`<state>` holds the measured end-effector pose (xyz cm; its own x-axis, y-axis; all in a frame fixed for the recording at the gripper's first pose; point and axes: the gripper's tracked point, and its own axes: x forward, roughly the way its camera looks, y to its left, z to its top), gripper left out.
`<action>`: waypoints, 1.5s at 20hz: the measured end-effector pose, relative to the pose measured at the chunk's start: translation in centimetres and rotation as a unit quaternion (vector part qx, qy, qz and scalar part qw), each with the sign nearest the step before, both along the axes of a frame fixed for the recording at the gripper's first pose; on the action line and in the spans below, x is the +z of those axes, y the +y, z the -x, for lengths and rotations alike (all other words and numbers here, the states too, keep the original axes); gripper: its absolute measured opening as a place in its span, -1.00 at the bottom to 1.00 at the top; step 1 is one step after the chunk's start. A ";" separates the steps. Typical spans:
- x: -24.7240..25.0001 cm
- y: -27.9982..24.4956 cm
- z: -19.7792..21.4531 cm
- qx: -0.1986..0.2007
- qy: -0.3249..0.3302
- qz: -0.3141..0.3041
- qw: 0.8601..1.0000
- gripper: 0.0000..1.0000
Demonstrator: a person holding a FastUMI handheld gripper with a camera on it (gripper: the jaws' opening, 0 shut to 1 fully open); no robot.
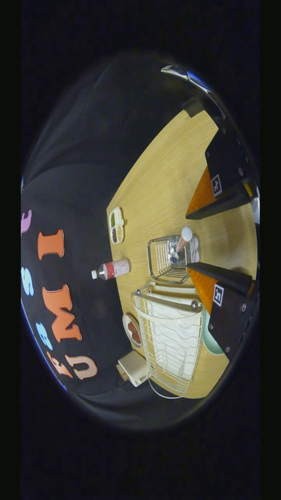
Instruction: Take the plate from the dish rack, then take the spoon from the basket and place it into the plate.
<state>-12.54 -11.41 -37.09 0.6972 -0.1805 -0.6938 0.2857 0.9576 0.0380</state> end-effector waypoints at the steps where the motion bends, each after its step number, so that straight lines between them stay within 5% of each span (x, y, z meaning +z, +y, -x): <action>1: 0.3 0.1 -0.4 0.007 -0.011 0.004 1.000 0.32; 5: 0.5 0.8 -1.7 0.034 -0.028 0.026 0.999 0.15; 12: 0.7 1.8 -1.9 0.046 -0.025 0.037 0.998 -0.72; 30: 8.9 1.7 0.3 0.044 -0.042 0.024 0.998 -0.78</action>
